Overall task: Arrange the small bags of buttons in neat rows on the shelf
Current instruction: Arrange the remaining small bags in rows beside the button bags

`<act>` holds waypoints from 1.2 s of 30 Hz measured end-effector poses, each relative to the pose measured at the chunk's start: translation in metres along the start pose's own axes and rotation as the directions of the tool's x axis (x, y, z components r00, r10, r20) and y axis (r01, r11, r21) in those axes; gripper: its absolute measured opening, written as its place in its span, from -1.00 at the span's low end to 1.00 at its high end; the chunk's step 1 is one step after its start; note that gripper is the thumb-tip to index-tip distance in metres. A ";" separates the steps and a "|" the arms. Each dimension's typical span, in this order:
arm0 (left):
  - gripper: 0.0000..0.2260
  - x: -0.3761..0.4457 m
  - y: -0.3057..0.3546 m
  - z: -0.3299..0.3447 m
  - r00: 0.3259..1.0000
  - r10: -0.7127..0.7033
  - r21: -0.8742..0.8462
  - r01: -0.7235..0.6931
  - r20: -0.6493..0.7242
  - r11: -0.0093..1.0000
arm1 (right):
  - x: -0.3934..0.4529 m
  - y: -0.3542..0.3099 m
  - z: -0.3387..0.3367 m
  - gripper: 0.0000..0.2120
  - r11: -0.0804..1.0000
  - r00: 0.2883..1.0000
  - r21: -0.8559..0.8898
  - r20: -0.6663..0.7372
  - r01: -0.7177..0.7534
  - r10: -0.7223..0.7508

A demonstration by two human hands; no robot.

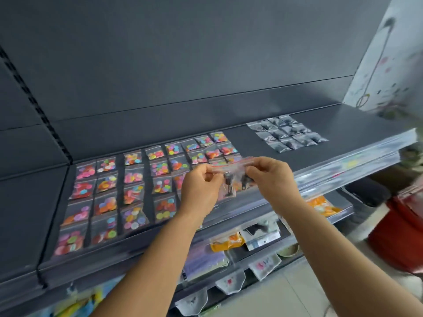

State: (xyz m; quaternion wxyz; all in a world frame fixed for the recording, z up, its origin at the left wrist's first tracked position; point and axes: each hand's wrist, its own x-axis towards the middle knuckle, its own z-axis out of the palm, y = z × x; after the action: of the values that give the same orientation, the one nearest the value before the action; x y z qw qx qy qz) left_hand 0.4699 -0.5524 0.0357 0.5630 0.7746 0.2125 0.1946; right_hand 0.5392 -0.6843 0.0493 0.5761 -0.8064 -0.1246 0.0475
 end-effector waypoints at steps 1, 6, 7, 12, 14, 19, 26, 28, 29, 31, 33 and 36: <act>-0.92 0.002 0.004 0.015 1.000 -0.004 -0.005 0.004 0.013 1.000 | 0.005 0.006 -0.012 -0.86 1.000 1.000 -0.002 -0.025 -0.010 0.010; -0.90 0.020 0.021 0.077 0.997 0.007 -0.040 -0.004 0.080 0.999 | 0.036 0.035 -0.059 -0.85 0.998 0.993 0.026 -0.106 -0.056 0.058; -0.88 0.027 0.022 0.087 0.996 0.011 -0.035 -0.008 0.087 0.999 | 0.044 0.040 -0.066 -0.84 0.998 0.990 0.027 -0.125 -0.061 0.064; -0.88 0.066 0.022 0.137 0.989 -0.017 -0.047 0.024 0.146 0.999 | 0.084 0.059 -0.098 -0.85 0.995 0.977 -0.031 -0.194 -0.099 0.091; -0.90 0.085 0.021 0.158 0.984 -0.029 -0.033 0.035 0.175 0.999 | 0.104 0.065 -0.108 -0.85 0.992 0.971 -0.059 -0.218 -0.111 0.096; -0.87 0.123 0.018 0.206 0.972 -0.086 -0.019 0.092 0.217 0.996 | 0.153 0.083 -0.130 -0.84 0.974 0.963 -0.168 -0.248 -0.149 0.105; -0.83 0.133 0.012 0.245 0.965 -0.173 0.022 0.172 0.195 0.985 | 0.191 0.111 -0.153 -0.86 0.950 0.977 -0.259 -0.164 -0.177 0.137; -0.86 0.130 0.013 0.251 0.974 -0.161 0.081 0.150 0.157 0.985 | 0.199 0.116 -0.158 -0.90 0.937 0.987 -0.314 -0.106 -0.152 0.125; -0.88 0.128 0.014 0.253 0.981 -0.144 0.131 0.126 0.131 0.983 | 0.202 0.119 -0.160 -0.91 0.929 0.990 -0.346 -0.074 -0.136 0.117; -0.90 0.122 0.018 0.255 0.991 -0.101 0.260 0.076 0.084 0.963 | 0.208 0.122 -0.164 -0.94 0.906 0.994 -0.411 -0.001 -0.102 0.112; -0.88 0.116 0.024 0.256 0.996 -0.074 0.377 0.047 0.056 0.925 | 0.213 0.125 -0.166 -0.96 0.880 0.991 -0.470 0.065 -0.073 0.117; -0.79 0.111 0.032 0.259 0.998 -0.060 0.508 0.051 0.002 0.860 | 0.217 0.129 -0.167 -0.84 0.835 0.987 -0.550 0.130 -0.007 0.094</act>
State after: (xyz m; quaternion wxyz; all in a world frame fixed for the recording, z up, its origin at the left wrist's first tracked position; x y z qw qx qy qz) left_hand 0.7057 -0.7047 -0.0025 0.3463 0.8908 0.2735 0.1086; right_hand 0.8043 -0.8218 -0.0024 0.3086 -0.9345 -0.1550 0.0860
